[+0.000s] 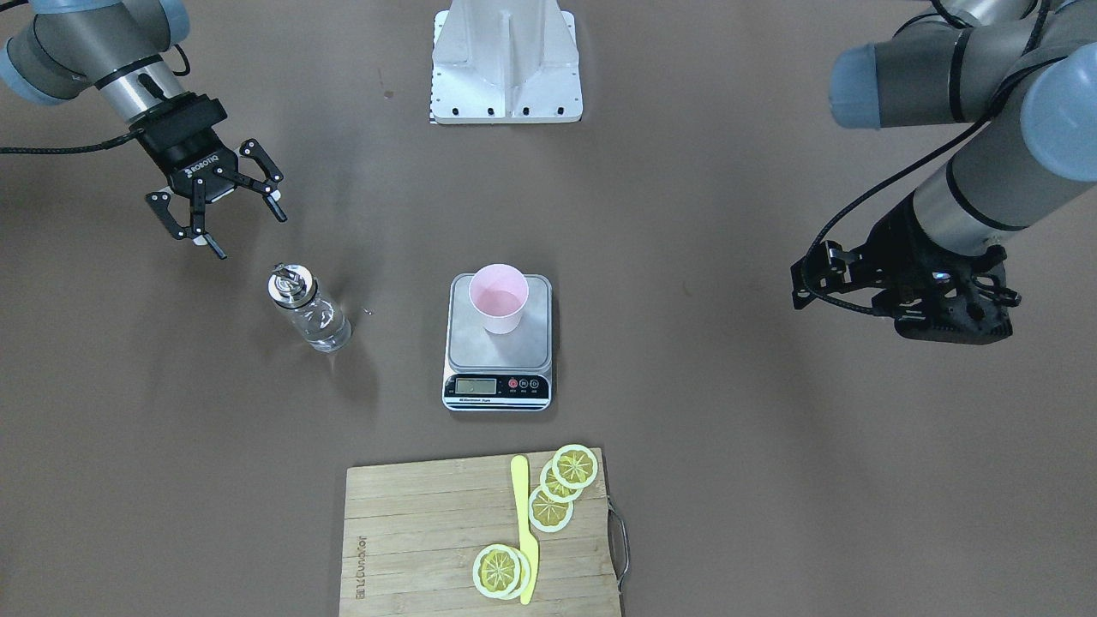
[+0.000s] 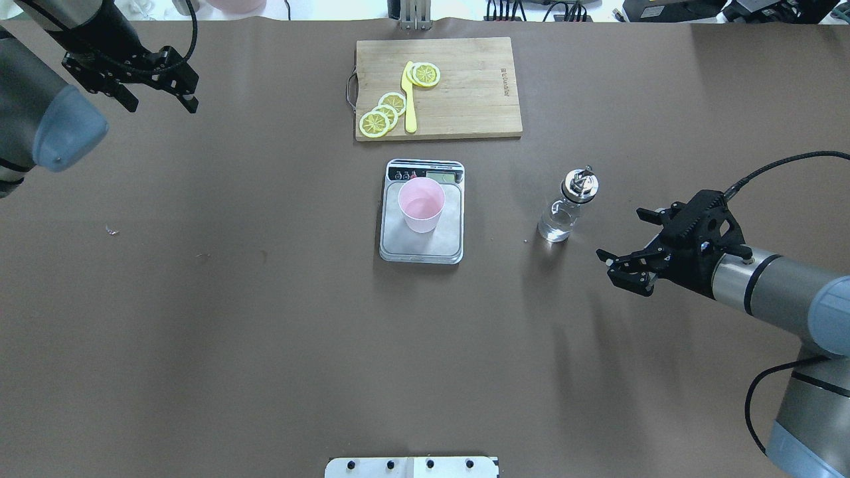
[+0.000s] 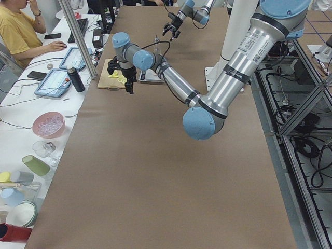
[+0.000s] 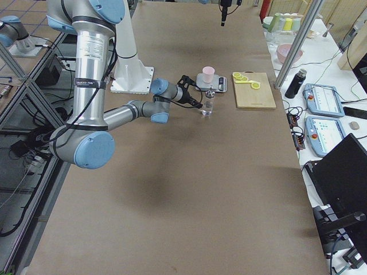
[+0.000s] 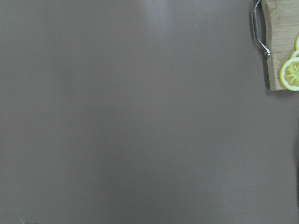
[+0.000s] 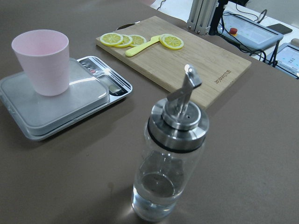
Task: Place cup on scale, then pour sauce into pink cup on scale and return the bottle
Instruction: 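Approach the glass sauce bottle with the open right gripper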
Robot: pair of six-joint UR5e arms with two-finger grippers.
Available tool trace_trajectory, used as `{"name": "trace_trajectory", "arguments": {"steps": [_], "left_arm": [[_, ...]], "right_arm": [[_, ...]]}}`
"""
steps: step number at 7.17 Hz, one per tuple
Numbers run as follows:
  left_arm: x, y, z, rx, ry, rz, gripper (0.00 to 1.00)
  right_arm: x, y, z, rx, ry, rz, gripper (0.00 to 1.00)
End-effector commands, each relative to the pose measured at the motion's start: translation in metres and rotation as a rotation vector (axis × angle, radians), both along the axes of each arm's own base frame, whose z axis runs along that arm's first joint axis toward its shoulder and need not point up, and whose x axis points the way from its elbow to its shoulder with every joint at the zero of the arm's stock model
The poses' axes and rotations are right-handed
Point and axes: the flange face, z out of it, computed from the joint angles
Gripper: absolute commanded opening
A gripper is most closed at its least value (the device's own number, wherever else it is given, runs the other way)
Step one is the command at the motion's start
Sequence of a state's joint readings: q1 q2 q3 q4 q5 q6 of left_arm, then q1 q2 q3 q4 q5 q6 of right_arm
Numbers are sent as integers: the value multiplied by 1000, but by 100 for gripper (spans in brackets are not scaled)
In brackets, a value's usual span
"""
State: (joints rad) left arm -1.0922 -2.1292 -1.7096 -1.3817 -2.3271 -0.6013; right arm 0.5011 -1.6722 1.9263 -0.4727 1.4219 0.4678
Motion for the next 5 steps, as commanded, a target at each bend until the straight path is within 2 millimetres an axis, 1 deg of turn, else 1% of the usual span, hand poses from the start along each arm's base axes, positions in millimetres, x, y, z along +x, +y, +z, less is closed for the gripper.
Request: {"name": "trace_trajectory", "arguments": {"steps": [1, 3, 5], "left_arm": [[0, 0, 1, -3, -1, -1, 98], [0, 0, 2, 0, -6, -4, 98], [1, 0, 3, -1, -8, -2, 98]], "right_arm": [[-17, -6, -14, 23, -25, 27, 99], [-18, -7, -9, 19, -20, 29, 99], [-20, -9, 4, 4, -36, 33, 100]]}}
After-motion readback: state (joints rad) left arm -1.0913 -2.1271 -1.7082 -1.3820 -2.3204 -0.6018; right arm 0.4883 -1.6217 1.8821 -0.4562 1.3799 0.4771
